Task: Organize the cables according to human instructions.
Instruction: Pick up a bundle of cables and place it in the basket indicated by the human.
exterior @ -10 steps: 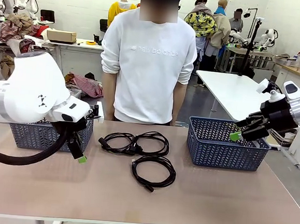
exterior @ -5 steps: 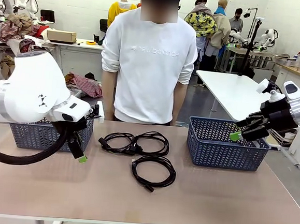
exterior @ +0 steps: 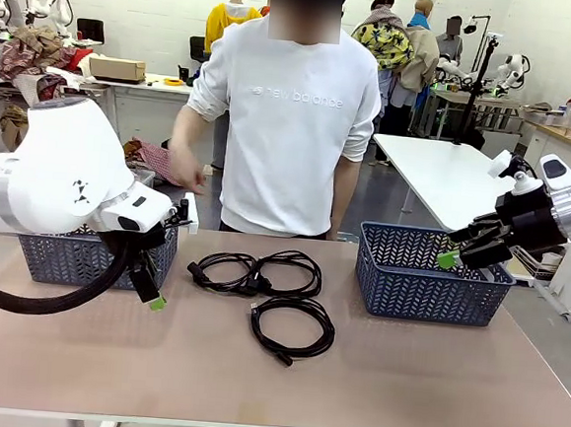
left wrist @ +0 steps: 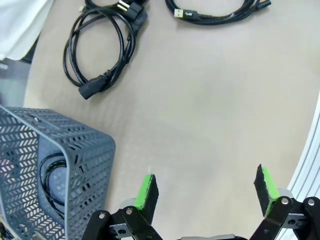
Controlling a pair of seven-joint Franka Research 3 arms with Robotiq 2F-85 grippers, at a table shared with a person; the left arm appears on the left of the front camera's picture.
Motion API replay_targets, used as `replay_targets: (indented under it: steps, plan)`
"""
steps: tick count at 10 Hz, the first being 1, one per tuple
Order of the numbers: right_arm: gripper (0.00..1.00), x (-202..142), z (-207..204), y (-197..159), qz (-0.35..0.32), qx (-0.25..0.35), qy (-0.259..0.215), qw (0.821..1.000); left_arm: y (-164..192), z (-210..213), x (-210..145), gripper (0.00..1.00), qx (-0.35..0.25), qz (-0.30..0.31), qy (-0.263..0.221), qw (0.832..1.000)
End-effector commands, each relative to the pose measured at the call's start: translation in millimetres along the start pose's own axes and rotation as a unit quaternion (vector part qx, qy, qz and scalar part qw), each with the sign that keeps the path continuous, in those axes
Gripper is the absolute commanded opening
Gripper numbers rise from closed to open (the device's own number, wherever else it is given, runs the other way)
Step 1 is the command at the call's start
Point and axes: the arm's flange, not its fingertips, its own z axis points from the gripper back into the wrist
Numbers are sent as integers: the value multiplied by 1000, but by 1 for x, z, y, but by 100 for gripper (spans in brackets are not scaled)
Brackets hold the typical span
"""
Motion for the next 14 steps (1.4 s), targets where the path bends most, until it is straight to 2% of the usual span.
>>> replay_targets:
  steps: [1,14]
  plan:
    - [100,1,-1,-2,10,4,-14,1000,0,1,0,100,3,2,-4,1000]
    - [100,1,-1,-2,10,4,-14,1000,0,0,0,100,0,0,0,1000]
